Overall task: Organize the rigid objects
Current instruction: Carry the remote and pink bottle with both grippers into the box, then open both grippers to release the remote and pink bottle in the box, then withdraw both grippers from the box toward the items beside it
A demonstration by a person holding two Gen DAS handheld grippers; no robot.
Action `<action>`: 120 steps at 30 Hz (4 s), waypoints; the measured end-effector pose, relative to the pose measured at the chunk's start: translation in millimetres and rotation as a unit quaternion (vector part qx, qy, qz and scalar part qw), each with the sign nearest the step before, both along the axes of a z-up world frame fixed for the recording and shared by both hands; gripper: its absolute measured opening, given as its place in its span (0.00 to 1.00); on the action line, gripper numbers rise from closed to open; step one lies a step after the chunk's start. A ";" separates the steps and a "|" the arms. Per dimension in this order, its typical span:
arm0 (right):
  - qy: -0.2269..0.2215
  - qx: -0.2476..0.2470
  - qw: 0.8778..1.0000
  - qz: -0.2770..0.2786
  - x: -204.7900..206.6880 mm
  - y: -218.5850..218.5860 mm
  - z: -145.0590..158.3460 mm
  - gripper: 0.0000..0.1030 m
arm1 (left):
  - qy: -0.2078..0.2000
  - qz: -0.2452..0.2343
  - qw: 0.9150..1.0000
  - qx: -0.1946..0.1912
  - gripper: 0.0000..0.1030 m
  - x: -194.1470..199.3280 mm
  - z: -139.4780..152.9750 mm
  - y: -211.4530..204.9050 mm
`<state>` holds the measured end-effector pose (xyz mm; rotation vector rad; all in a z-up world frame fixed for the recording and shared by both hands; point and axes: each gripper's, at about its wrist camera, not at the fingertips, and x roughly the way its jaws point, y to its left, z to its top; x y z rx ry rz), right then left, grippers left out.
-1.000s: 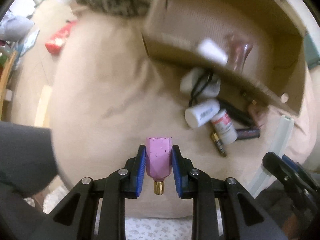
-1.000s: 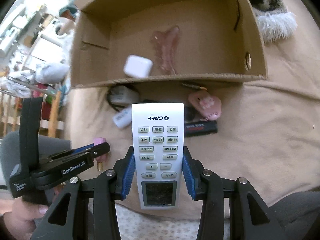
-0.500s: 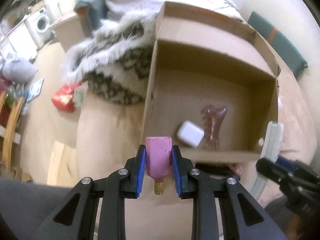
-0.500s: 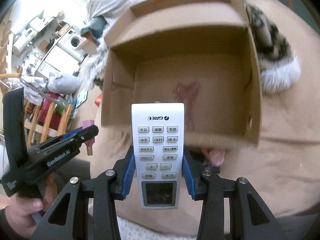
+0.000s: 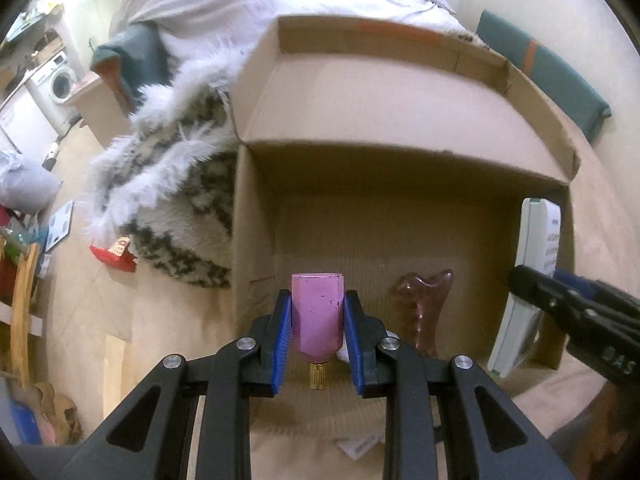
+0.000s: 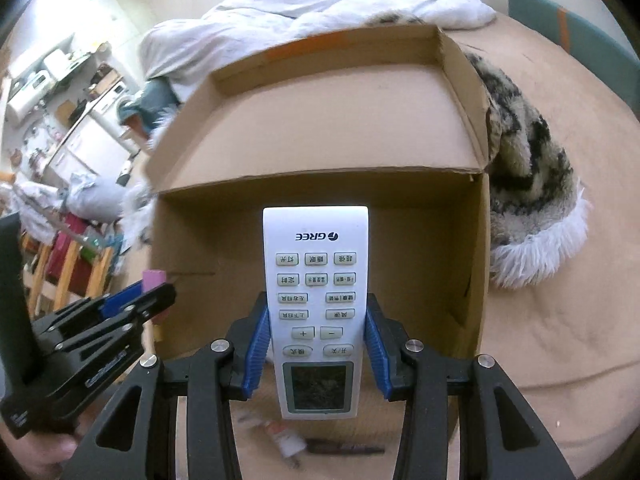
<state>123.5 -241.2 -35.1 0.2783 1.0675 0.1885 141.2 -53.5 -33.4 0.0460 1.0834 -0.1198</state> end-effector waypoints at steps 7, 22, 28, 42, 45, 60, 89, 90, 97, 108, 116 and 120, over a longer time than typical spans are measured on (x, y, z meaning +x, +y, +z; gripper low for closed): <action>0.025 -0.026 0.999 0.002 4.7 8.5 -35.0 0.45 | 0.019 0.005 1.000 0.000 0.22 8.6 -26.6 0.1; 0.066 -0.083 0.994 0.016 30.2 42.0 -66.9 0.45 | 0.030 0.004 0.999 0.018 0.22 11.0 -47.5 1.4; 0.082 -0.076 0.994 0.010 34.7 35.5 -73.6 0.45 | 0.029 -0.002 0.999 0.027 0.22 11.1 -51.0 -3.8; 0.076 -0.066 0.995 0.007 39.3 21.8 -63.9 0.45 | 0.025 -0.001 0.999 0.025 0.22 8.6 -45.3 -7.2; 0.057 -0.075 0.996 0.008 36.0 23.1 -56.2 0.45 | 0.022 -0.002 0.999 0.027 0.22 7.1 -42.3 -7.2; 0.008 -0.025 1.000 0.003 31.1 15.8 -33.3 0.80 | -0.007 -0.010 0.999 0.038 0.24 0.9 -25.6 -11.6; -0.029 0.007 0.999 -0.012 -55.9 -9.9 15.7 0.81 | 0.032 0.038 0.999 -0.017 0.60 -14.4 0.0 5.7; -0.030 0.009 0.999 -0.016 -63.9 -13.0 16.3 0.81 | 0.032 0.046 0.998 -0.020 0.60 -16.2 1.9 6.0; -0.042 0.033 0.998 -0.033 -97.0 -20.9 19.9 0.81 | 0.069 0.144 0.987 -0.016 0.60 -23.2 8.3 12.5; -0.038 0.094 0.995 -0.012 -112.0 -31.9 18.1 0.81 | 0.048 0.180 0.982 0.037 0.60 -31.0 22.1 15.5; -0.024 0.117 0.993 -0.014 -110.5 -33.7 15.1 0.81 | 0.044 0.185 0.981 0.047 0.60 -42.1 24.9 21.2; -0.018 0.107 0.994 -0.016 -109.8 -35.0 12.3 0.81 | 0.044 0.173 0.983 0.038 0.60 -44.3 26.1 18.0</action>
